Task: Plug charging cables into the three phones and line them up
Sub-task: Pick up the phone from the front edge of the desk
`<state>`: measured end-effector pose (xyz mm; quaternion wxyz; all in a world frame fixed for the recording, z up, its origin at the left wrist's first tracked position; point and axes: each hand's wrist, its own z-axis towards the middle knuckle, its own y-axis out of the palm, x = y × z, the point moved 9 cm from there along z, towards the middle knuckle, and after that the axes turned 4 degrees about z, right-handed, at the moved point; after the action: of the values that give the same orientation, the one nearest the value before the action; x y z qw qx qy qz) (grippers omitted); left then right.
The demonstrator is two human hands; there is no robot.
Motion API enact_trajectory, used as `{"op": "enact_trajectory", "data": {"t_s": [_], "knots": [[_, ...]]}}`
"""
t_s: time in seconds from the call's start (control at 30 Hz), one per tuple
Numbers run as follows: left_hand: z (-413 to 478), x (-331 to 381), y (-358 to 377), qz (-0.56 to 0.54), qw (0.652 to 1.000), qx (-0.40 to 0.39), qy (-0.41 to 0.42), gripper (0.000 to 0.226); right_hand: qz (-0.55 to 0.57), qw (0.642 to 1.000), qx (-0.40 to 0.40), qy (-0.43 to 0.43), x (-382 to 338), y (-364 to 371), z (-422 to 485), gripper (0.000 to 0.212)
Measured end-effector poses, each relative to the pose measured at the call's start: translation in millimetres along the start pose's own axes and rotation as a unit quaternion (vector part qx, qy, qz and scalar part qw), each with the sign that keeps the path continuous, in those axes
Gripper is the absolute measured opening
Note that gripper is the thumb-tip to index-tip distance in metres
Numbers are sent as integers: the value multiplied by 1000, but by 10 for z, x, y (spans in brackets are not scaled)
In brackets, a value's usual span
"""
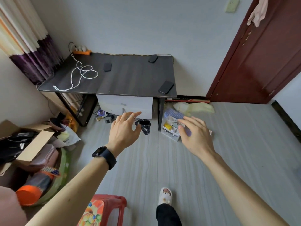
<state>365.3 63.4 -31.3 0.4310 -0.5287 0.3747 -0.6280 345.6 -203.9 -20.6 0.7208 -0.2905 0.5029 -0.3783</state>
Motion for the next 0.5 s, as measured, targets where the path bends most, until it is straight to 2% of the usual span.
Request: {"op": "enact_trajectory", "data": {"t_s": [0.1,0.33,0.5], "knots": [[432,-70,138,7,1000,-5,-15,52,18,1000,1,-8,141,204,472,32],[1547,-22,215,33,999,4,-41,53,46,999,-13,-3,501,481,1578,49],[2189,10,354,26,998,8,-52,52,43,999,-33,6,751,617,2308,42]]}}
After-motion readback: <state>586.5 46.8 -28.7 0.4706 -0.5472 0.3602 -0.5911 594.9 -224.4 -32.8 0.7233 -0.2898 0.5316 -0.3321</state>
